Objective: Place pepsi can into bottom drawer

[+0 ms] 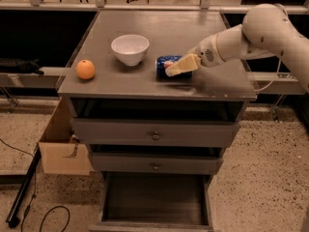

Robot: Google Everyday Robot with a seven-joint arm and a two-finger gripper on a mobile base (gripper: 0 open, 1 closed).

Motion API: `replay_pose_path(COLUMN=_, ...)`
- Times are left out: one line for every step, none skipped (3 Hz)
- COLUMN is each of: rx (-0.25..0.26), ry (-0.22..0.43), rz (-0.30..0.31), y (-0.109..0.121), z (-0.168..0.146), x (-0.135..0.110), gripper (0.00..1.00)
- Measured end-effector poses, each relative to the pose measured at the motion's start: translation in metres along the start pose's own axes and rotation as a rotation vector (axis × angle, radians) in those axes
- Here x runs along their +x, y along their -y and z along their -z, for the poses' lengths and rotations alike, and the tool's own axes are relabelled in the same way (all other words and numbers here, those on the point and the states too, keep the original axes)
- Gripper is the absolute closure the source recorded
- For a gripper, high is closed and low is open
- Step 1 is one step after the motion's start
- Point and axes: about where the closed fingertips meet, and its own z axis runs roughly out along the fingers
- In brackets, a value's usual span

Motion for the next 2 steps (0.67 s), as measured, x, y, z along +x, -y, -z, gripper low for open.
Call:
replay_pose_path(rx=0.000, ry=0.000, rz=0.000, y=0.0000, z=-0.0001, x=0.0000, gripper=0.50)
replay_pose_path(rx=0.000, ry=0.000, rz=0.000, y=0.0000, z=-0.0001, x=0.0000, gripper=0.74)
